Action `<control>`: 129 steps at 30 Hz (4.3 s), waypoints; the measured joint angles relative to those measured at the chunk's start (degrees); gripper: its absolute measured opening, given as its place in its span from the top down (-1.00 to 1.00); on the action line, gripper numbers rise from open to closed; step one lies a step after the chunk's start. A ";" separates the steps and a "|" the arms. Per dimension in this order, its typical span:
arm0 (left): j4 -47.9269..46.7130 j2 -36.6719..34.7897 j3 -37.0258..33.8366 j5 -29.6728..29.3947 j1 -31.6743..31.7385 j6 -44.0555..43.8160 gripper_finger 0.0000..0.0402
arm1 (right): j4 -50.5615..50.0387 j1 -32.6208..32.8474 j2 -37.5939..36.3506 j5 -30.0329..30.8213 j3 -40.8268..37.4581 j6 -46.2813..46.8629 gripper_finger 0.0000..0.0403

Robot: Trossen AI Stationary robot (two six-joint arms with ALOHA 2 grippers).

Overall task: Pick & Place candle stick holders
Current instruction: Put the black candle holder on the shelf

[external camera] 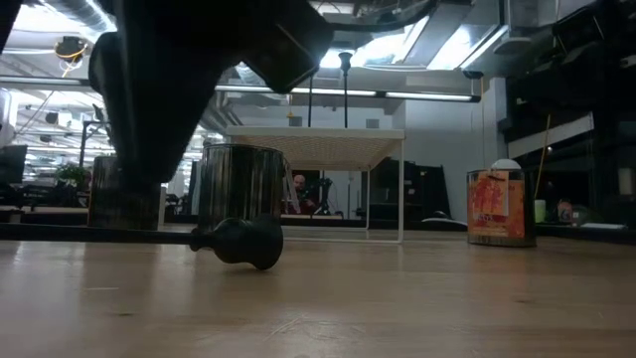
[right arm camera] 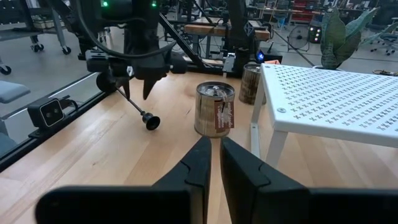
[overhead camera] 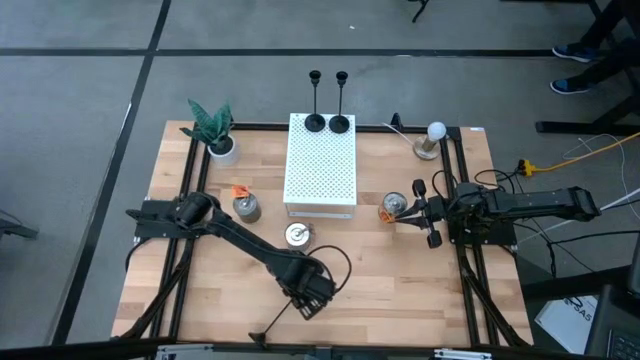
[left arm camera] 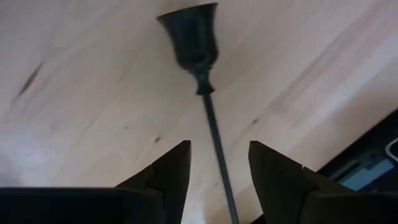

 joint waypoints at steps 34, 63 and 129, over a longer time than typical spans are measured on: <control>8.76 0.00 -6.80 0.15 1.30 2.33 0.70 | 0.00 0.01 -0.01 0.00 0.00 -0.02 0.80; 18.64 -18.24 -6.51 4.90 4.90 42.58 0.96 | -0.24 0.00 0.01 0.00 0.00 -0.02 0.80; 91.98 -34.23 -34.41 -34.59 39.20 72.64 0.96 | -0.46 -0.01 0.00 0.00 0.00 -0.03 0.80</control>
